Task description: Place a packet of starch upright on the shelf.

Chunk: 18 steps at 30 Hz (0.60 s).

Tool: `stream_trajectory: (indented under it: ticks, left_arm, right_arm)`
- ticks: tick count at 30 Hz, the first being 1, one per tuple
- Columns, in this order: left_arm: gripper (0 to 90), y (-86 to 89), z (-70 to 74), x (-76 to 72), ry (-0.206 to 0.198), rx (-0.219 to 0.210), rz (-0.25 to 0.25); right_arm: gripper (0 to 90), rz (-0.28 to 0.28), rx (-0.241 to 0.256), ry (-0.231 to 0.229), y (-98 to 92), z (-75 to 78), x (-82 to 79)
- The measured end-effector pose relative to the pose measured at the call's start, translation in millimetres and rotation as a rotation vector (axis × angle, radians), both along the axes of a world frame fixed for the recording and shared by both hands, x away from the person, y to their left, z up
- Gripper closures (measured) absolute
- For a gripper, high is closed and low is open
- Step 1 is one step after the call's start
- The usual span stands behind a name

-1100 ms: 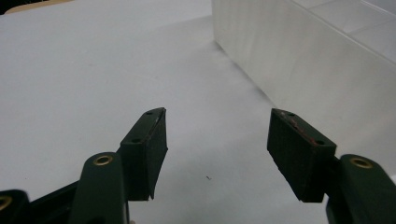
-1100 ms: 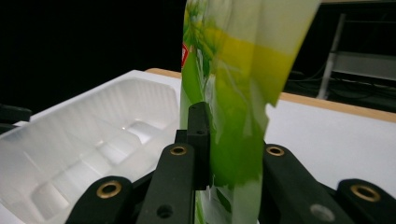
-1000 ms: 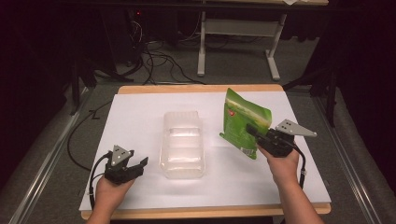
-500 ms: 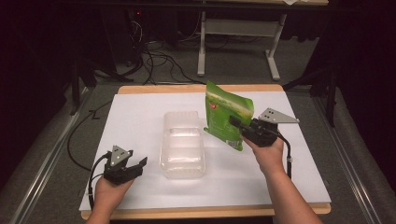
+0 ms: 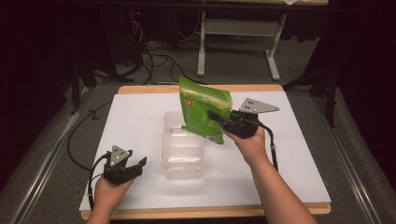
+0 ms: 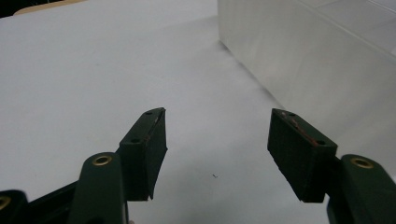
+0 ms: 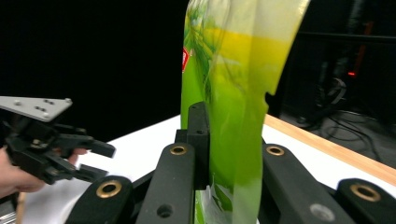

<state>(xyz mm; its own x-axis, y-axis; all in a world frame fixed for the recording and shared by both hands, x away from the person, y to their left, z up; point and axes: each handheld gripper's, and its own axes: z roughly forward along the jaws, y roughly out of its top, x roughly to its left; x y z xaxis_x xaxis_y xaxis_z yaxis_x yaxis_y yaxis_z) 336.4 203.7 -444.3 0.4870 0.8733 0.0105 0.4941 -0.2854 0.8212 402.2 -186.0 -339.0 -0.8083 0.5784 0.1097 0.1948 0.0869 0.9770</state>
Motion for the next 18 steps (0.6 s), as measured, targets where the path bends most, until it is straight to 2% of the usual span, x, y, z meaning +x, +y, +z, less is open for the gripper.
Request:
stream_trajectory:
  ticks: [3,4,5,14,18]
  left_arm:
    - [38.0,0.7,-0.4,0.1,0.000,-0.002,0.002]
    - [37.9,0.7,-0.4,0.1,0.000,-0.002,0.002]
    - [37.9,1.0,-0.7,0.0,0.002,-0.003,0.005]
    - [37.8,1.0,-2.2,-0.2,0.010,0.005,0.014]
    - [37.9,1.5,-2.0,-0.8,0.012,0.005,0.015]
  right_arm:
    - [82.3,0.048,-0.005,0.000,12.0,-0.4,2.8]
    - [82.3,0.048,-0.005,0.000,12.0,-0.4,2.8]
    - [82.3,0.080,-0.014,0.005,19.8,-1.5,4.6]
    - [82.3,0.133,-0.038,0.027,38.1,-12.4,11.8]
    - [82.3,0.163,-0.053,0.053,45.9,-19.7,19.1]
